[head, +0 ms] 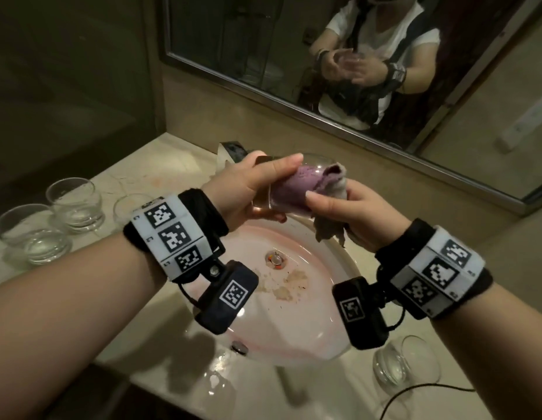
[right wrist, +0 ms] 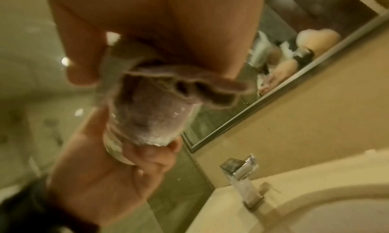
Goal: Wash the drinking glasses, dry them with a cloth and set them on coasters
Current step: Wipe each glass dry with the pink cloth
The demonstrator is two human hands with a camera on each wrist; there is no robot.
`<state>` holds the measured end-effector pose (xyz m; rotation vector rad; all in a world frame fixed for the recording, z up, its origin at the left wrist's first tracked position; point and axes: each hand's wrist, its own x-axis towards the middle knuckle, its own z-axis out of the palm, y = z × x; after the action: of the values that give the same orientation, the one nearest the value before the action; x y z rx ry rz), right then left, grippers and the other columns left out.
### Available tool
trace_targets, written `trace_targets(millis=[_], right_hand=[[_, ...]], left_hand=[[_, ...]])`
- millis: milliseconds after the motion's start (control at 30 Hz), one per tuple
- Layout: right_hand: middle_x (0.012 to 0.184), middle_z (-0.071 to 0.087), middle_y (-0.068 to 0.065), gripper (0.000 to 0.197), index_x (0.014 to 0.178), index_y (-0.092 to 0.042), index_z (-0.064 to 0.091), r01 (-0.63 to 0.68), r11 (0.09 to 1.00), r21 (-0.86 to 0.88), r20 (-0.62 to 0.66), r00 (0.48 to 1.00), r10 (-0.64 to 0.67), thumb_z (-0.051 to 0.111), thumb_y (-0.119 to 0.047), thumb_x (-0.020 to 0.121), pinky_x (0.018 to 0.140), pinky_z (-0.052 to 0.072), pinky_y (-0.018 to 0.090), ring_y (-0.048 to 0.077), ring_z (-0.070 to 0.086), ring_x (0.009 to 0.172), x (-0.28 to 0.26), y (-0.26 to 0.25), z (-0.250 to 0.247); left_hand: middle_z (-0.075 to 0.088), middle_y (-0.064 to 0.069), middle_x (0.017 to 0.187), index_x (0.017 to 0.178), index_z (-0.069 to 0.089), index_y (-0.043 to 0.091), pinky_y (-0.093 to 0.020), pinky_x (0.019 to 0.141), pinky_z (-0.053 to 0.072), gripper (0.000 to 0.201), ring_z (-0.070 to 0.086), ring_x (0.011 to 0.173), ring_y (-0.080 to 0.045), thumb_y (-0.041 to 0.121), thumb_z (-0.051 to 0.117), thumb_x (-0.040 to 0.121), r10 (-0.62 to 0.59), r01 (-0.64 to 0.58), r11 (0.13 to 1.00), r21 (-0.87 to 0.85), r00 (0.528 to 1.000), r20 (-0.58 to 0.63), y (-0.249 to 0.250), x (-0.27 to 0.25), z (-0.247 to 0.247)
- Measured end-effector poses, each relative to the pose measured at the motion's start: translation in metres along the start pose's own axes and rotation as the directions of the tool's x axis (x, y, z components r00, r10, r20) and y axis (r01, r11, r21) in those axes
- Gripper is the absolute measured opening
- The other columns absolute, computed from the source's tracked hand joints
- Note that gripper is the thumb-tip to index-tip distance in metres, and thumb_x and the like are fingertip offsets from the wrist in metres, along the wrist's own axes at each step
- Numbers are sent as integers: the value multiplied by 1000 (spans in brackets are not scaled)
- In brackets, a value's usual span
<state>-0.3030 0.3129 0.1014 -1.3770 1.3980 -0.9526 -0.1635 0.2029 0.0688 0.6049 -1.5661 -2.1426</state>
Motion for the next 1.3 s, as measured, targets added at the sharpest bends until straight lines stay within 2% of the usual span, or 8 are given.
trace_targets(millis=[200, 267, 367, 567, 800, 967, 1100, 1300], right_hand=[[95, 72, 9, 29, 101, -9, 66, 4, 973, 232, -128, 991, 26, 63, -9, 73, 80, 52, 31, 21, 68, 88, 9, 6, 1], [84, 72, -1, 27, 94, -18, 68, 35, 997, 75, -153, 988, -23, 72, -18, 67, 67, 45, 22, 9, 63, 73, 10, 4, 0], [83, 65, -20, 21, 87, -33, 63, 154, 933, -325, -121, 972, -202, 74, -21, 73, 115, 12, 30, -24, 51, 87, 11, 7, -4], [106, 69, -10, 43, 117, -28, 57, 314, 581, -751, 80, 916, -393, 59, -47, 79, 105, -32, 26, -1, 55, 112, 23, 15, -5], [117, 61, -19, 39, 117, -41, 48, 283, 724, -630, 76, 949, -306, 52, -53, 79, 104, -34, 35, -5, 42, 125, 28, 13, -3], [97, 71, -2, 50, 108, -18, 64, 348, 551, -758, 171, 922, -347, 46, -54, 80, 111, -25, 37, 12, 62, 107, 29, 11, -8], [111, 53, 1, 39, 104, -38, 60, 100, 910, -402, 58, 995, -83, 69, -50, 68, 91, 51, 44, 11, 49, 105, 29, 10, -8], [81, 66, 1, 29, 104, -14, 61, -20, 994, 106, 128, 992, 7, 61, -29, 80, 67, 55, 25, 19, 65, 71, 27, 10, -10]], left_hand=[[58, -11, 96, 96, 43, 22, -32, 60, 57, 53, 67, 69, -17, 50, 71, 62, 220, -209, 920, 332, 975, 6, 8, -1, -3], [58, -15, 106, 103, 46, 22, -33, 59, 57, 67, 66, 78, -25, 66, 67, 57, 122, -125, 967, 220, 992, 30, 7, 1, -6], [61, -16, 117, 123, 52, 17, -28, 57, 54, 83, 65, 80, -23, 79, 30, 73, -158, 153, 984, 90, 987, 43, 6, 1, -13], [52, -5, 82, 125, 47, 10, -9, 30, 25, 67, 35, 41, -3, 64, 33, 88, -189, 189, 981, -38, 982, -10, 6, -2, -13], [52, -1, 68, 123, 53, 5, -10, 33, 20, 66, 29, 38, -2, 59, 37, 89, -75, 76, 997, 16, 997, -36, 8, 0, -10], [53, 7, 53, 116, 43, 25, -8, 32, 22, 44, 28, 36, -2, 59, 39, 89, -192, 190, 981, -42, 979, -73, 12, 0, -11], [53, 8, 48, 108, 42, 18, -11, 31, 26, 46, 31, 36, -4, 60, 41, 88, -131, 129, 991, -25, 985, -112, 6, 2, -9], [55, 2, 85, 101, 46, 25, -17, 48, 43, 40, 52, 70, -13, 58, 52, 81, 147, -67, 955, 287, 952, -267, -4, 4, -10]])
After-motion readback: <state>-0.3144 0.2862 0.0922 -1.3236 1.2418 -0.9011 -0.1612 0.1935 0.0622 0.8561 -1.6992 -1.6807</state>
